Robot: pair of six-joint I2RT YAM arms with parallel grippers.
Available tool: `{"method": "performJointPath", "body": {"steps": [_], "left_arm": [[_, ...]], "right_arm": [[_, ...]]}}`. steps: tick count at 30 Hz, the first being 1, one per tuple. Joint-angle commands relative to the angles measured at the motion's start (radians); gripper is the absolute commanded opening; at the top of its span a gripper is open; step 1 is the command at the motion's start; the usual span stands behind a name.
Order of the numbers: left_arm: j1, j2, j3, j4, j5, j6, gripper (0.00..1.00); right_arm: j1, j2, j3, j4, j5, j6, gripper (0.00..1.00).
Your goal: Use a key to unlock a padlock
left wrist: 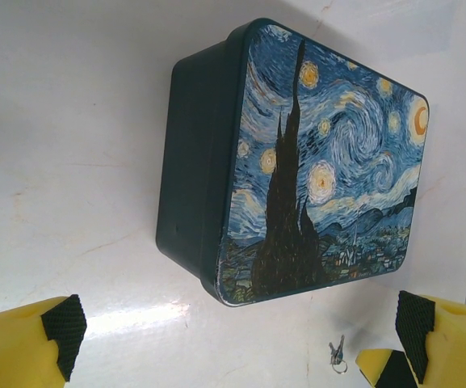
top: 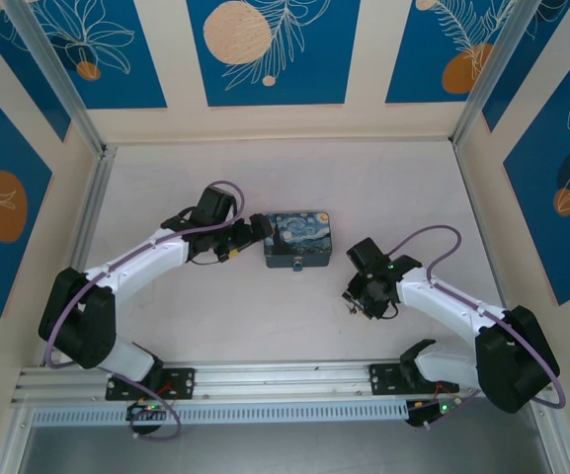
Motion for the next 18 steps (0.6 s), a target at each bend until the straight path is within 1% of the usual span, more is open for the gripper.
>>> {"method": "performJointPath", "body": {"steps": [1, 4, 9, 18], "left_arm": [[-0.015, 0.014, 0.025, -0.011, -0.007, 0.008, 1.00], [-0.016, 0.015, 0.020, -0.006, -0.007, 0.007, 1.00], [-0.016, 0.017, 0.015, 0.000, -0.006, 0.007, 1.00], [-0.016, 0.026, 0.014, 0.011, 0.002, 0.007, 1.00]], "right_arm": [[-0.006, -0.023, -0.037, -0.005, -0.027, 0.141, 0.43], [-0.006, -0.035, -0.064, 0.024, -0.050, 0.203, 0.48], [-0.007, -0.013, -0.069, 0.029, -0.059, 0.248, 0.53], [-0.012, 0.047, -0.036, 0.016, -0.041, 0.277, 0.54]]}}
